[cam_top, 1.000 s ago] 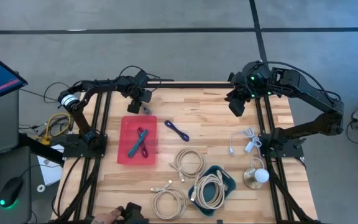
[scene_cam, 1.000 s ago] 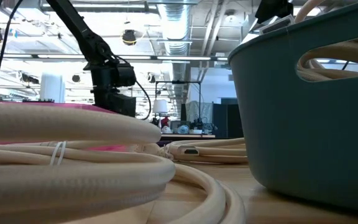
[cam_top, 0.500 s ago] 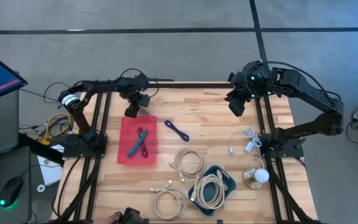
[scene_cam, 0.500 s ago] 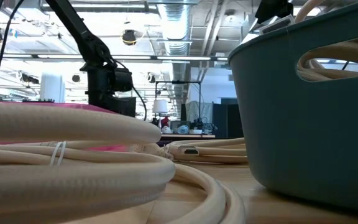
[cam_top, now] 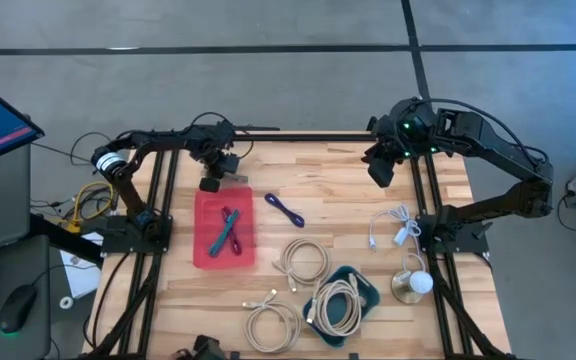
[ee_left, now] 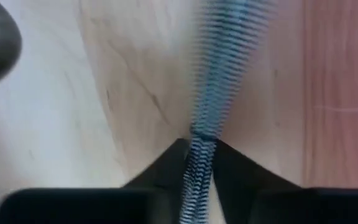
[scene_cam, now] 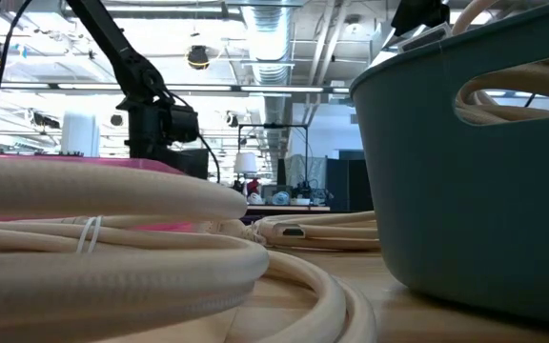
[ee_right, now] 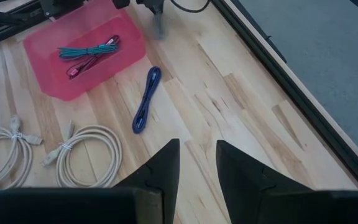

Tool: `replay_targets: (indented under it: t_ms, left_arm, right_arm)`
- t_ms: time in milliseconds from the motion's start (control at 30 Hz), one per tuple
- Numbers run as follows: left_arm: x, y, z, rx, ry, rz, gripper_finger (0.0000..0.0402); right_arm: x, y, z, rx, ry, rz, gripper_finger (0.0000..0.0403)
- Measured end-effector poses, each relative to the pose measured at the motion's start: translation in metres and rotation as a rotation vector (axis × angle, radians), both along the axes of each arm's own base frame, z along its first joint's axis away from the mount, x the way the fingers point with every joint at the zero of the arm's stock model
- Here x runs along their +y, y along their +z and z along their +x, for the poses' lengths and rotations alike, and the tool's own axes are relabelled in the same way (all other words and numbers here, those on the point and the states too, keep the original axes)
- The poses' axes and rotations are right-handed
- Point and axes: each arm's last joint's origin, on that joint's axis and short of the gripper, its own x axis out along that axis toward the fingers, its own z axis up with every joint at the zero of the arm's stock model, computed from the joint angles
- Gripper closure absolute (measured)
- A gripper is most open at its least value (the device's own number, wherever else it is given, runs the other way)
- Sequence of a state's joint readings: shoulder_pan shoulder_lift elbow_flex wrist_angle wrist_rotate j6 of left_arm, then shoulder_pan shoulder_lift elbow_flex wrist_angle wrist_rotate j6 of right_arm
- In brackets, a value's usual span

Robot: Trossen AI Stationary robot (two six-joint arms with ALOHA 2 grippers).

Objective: Pick & Place USB Port
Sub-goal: Put the gray charger cable into the red bin

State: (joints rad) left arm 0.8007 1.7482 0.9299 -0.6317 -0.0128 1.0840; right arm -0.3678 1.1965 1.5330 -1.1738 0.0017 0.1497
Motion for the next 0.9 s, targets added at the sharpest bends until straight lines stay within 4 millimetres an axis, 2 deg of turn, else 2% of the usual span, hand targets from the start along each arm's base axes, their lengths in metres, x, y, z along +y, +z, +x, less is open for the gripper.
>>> replay_targets:
  t_ms: [67, 100, 267, 533, 733, 900]
  left_arm:
    - [0.001, 0.005, -0.002, -0.013, 0.009, 0.019, 0.0374]
    - [0.002, 0.007, -0.003, -0.017, 0.015, 0.027, 0.0382]
    - [0.010, 0.022, -0.011, 0.010, 0.058, 0.175, 0.0384]
    - [0.010, 0.058, -0.014, -0.105, 0.105, 0.322, 0.0384]
    - [-0.002, 0.091, -0.017, -0.201, 0.166, 0.432, 0.0384]
    - [-0.025, 0.127, -0.027, -0.377, 0.416, 0.477, 0.0384]
  right_arm:
    - [0.000, 0.000, 0.000, 0.000, -0.001, 0.000, 0.0305]
    - [0.000, 0.000, 0.000, 0.000, -0.001, 0.000, 0.0305]
    - [0.000, 0.000, 0.000, 0.000, 0.001, -0.002, 0.0305]
    - [0.000, 0.000, 0.000, 0.004, 0.013, -0.012, 0.0305]
    - [0.000, 0.000, 0.000, 0.004, 0.015, -0.014, 0.0305]
    - [0.000, 0.000, 0.000, 0.006, 0.021, -0.019, 0.0305]
